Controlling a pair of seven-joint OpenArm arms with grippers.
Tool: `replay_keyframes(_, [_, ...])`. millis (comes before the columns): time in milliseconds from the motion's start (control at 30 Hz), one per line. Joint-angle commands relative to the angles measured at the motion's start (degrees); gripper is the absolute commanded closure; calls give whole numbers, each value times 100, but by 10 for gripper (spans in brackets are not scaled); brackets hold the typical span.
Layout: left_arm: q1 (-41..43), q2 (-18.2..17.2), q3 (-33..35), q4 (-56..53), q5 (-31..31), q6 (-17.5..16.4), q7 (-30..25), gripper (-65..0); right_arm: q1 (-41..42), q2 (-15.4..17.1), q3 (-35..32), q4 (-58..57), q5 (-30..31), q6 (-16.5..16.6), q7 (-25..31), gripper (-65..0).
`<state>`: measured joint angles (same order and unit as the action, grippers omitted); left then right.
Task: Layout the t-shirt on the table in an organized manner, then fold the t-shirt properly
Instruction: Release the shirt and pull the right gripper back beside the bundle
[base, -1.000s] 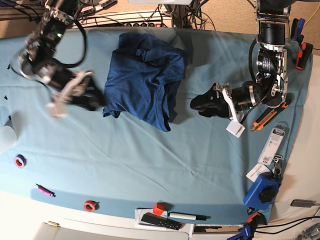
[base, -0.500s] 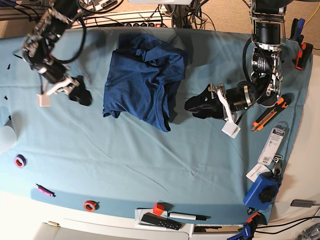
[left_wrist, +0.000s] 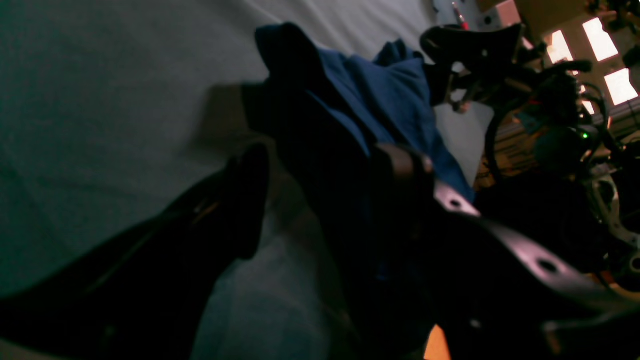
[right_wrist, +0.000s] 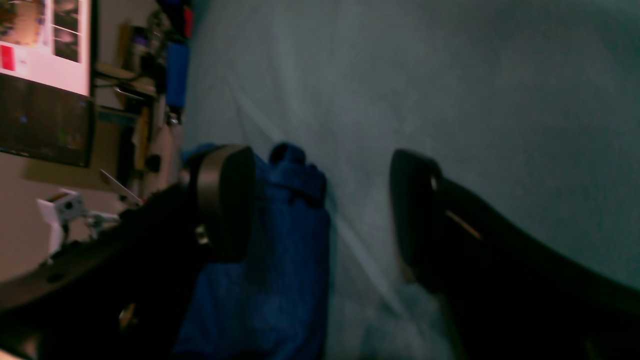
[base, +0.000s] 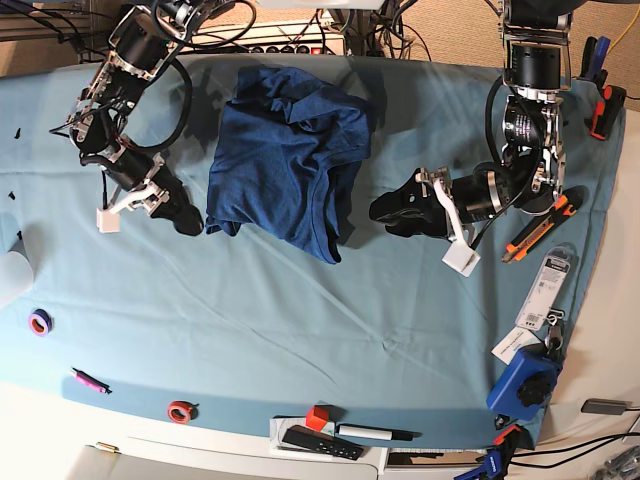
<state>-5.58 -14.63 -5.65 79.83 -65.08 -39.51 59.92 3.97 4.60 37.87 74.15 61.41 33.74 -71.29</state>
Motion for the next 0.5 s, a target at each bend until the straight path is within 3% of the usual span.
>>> replay_keyframes(0, [-107,-26,-11,92,-155,-49,-105,-308,50,-22,-7,-72,24,-37,-26,-415])
replay_keyframes(133, [-107,-28,-11,92,-155,-49,-105,-308,48,-68,-129,-404,26,-35,-13,-415])
replay_keyframes(467, [-107,-31,-11,92,-140,-49,-103,-308,81,-66,-1220,-472,-203,-39,-199,-415])
